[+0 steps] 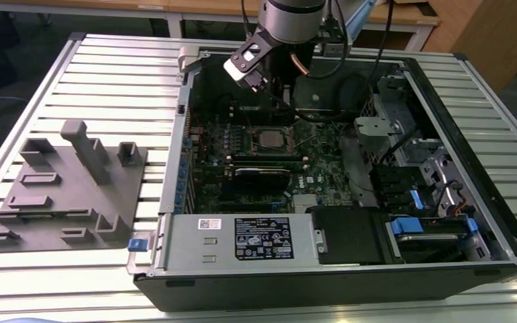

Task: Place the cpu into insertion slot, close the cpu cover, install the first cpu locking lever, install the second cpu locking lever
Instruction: 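Close the cpu cover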

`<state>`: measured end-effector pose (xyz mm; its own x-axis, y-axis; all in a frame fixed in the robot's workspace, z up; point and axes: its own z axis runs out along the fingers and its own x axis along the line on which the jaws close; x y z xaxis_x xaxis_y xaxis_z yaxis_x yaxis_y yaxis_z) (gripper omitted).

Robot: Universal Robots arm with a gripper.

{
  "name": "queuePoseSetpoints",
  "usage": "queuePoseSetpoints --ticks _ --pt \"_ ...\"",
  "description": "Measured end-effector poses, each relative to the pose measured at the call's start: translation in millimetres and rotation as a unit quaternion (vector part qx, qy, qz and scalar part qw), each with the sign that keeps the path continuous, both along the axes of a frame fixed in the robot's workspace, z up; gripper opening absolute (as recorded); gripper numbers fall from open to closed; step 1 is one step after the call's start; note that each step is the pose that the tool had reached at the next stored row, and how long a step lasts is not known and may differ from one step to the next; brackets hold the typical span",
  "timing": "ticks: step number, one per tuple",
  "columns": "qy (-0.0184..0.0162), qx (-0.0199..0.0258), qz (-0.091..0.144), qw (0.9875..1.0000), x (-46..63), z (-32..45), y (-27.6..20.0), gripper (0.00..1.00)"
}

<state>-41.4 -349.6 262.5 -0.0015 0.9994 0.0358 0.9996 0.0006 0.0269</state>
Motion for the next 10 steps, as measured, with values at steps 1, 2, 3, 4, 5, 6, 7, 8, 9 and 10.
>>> queuePoseSetpoints --ticks 1,2,3,4,5,6,7,8,9,10 --pt "0.0 0.0 0.0 1.0 0.5 0.0 0.0 0.11" --pt "0.0 -0.0001 0.0 1.0 1.1 0.1 0.0 0.11" --pt "0.0 0.0 0.0 1.0 1.8 0.0 0.0 0.11" --pt "0.0 0.0 0.0 1.0 2.6 0.0 0.0 0.11" --pt "0.0 0.0 0.0 1.0 3.4 0.0 0.0 0.11" --pt "0.0 0.0 0.0 1.0 4.2 0.0 0.0 0.11" --pt "0.0 0.0 0.0 1.0 5.0 0.0 0.0 0.11" --pt "0.0 0.0 0.0 1.0 5.7 0.0 0.0 0.11" --pt "0.0 0.0 0.0 1.0 5.9 0.0 0.0 0.11" --pt "0.0 0.0 0.0 1.0 5.9 0.0 0.0 0.11"
